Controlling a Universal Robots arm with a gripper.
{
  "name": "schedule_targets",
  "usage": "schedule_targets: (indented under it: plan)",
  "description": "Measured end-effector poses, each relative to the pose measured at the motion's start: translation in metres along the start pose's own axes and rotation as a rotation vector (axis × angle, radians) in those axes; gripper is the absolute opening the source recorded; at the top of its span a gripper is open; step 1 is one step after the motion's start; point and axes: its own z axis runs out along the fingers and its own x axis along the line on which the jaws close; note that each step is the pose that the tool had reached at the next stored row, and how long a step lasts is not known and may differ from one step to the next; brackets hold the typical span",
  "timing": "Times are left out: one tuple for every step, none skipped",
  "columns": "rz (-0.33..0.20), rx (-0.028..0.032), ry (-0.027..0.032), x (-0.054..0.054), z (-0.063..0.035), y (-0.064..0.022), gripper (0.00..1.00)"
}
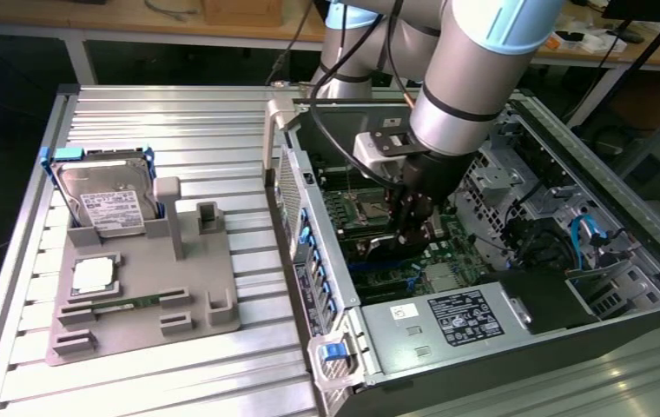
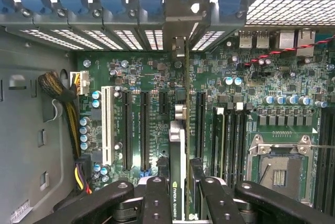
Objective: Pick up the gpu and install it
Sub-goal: 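Insert the gpu into the slot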
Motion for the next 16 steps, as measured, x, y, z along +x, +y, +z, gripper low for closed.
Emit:
schedule_targets:
  plan:
    - [0.0, -0.0001, 0.0001, 0.0, 0.0002, 0.0, 0.27]
    - [0.0, -0.0001, 0.0002, 0.0, 0.0005, 0.0, 0.27]
    - [0.0, -0.0001, 0.0002, 0.0, 0.0007, 0.0, 0.27]
    - [0.0, -0.0001, 0.0002, 0.0, 0.0009, 0.0, 0.27]
    - [0.0, -0.0001, 0.0002, 0.0, 0.0011, 0.0, 0.27]
    - [0.0, -0.0001, 0.0002, 0.0, 0.0013, 0.0, 0.27]
    - [0.0, 0.0, 0.0002, 0.0, 0.0015, 0.0001, 0.27]
    - [0.0, -0.0001, 0.0001, 0.0001, 0.0017, 0.0001, 0.27]
    - [0.0, 0.0, 0.0, 0.0002, 0.0019, 0.0001, 0.27]
    - [0.0, 0.0, 0.0, 0.0004, 0.002, 0.0002, 0.27]
    - [0.001, 0.0, 0.0001, 0.0006, 0.002, 0.0002, 0.27]
    - [0.001, 0.0, 0.0001, 0.0008, 0.0021, 0.0002, 0.27]
    - [0.001, -0.0001, 0.0002, 0.0009, 0.0021, 0.0003, 0.27]
    - [0.001, -0.0001, 0.0002, 0.0011, 0.0022, 0.0003, 0.27]
    - [0.001, -0.0001, 0.0003, 0.0011, 0.0023, 0.0003, 0.27]
    - [0.001, -0.0002, 0.0004, 0.0011, 0.0024, 0.0003, 0.27]
